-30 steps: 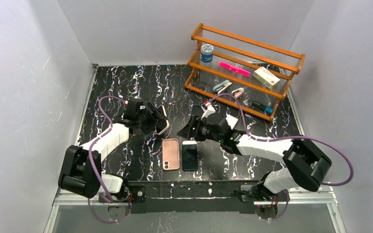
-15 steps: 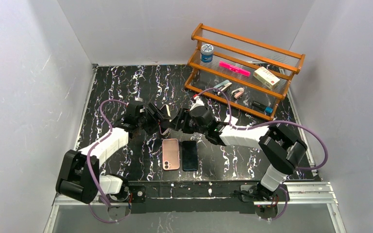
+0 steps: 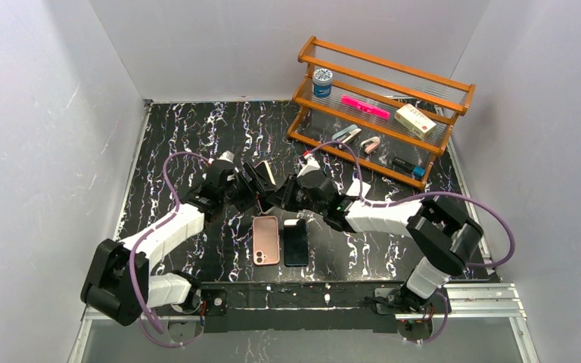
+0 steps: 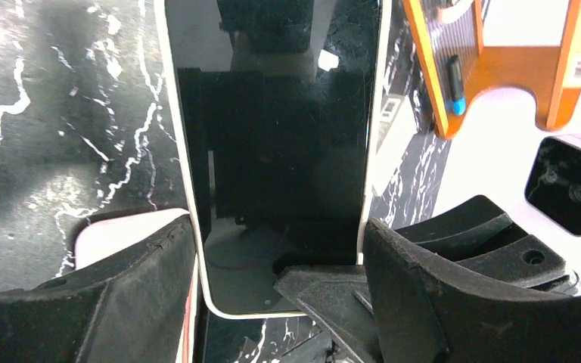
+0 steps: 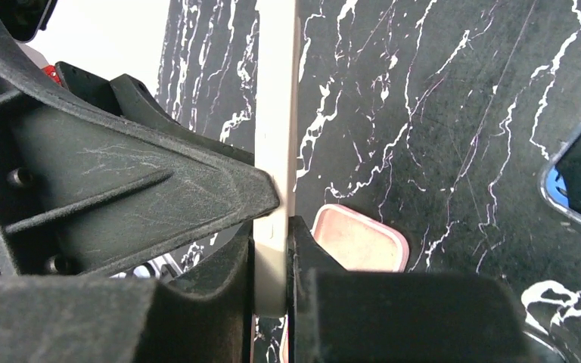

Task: Take the phone out of the phone case
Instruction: Adjust the phone.

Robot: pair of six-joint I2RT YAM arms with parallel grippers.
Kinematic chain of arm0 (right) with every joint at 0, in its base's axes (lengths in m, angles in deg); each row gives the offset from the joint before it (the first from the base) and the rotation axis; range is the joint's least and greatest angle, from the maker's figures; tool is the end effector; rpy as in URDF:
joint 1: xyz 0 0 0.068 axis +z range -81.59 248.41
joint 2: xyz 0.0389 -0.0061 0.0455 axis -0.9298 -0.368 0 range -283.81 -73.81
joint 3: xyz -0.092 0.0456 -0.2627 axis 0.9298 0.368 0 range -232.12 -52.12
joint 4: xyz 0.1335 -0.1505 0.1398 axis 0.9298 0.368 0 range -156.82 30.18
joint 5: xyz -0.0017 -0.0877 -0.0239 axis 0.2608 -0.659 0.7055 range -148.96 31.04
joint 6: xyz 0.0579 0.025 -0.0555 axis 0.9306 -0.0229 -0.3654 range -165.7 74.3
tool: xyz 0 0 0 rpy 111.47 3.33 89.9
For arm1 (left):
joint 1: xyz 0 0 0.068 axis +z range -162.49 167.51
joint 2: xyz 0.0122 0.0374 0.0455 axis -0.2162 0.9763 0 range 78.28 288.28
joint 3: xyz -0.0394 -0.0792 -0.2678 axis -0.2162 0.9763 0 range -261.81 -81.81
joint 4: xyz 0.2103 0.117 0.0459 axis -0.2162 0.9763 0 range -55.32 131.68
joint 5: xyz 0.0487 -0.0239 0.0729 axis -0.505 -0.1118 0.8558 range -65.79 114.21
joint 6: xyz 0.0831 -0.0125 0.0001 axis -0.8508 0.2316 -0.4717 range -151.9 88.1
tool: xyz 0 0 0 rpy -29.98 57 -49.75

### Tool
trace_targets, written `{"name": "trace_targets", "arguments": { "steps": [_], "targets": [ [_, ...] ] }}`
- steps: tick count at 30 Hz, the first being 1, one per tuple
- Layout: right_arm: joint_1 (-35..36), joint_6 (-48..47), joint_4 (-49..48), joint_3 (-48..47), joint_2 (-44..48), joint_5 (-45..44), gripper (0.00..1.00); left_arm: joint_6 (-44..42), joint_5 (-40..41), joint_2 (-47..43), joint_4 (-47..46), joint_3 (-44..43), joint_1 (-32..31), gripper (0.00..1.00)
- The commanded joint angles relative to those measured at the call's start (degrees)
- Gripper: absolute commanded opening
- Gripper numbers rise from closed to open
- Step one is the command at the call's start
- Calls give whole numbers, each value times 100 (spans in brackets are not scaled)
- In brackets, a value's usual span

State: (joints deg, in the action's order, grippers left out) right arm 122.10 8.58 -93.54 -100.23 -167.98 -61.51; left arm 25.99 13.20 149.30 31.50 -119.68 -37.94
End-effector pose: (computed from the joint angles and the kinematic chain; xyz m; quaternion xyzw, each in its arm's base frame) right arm 0.2276 0.3043 0.2154 0.0170 0.8156 0.4570 0.3546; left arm 0.2476 -0.1334 0.2250 -0.1947 0.8410 -0.3931 0.3167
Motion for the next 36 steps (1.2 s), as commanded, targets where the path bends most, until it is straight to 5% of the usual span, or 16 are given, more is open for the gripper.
{"name": "trace_targets", "arguments": {
  "steps": [1,5,10,16,23,36],
  "targets": [
    [-21,23,-452,420,672,-113,5,-318,-99,-487,-245,-124,-65,29],
    [-61,6,-620,821,1189,-14,1,-639,-238,-678,-283,-141,-65,73],
    [-179,-39,-824,1307,1876,214,1,-1137,-465,-976,-312,-180,-65,91],
    [-652,218,-1554,2055,2735,1279,1,-1382,-877,-1167,-325,-254,-56,94],
    [-1002,467,-2126,2342,3496,2146,1,-790,-1372,-1371,-1501,203,-62,93],
    [-1060,883,-2686,1914,3487,3047,1,-183,-2411,-1413,-2673,176,-106,79]
  ]
}}
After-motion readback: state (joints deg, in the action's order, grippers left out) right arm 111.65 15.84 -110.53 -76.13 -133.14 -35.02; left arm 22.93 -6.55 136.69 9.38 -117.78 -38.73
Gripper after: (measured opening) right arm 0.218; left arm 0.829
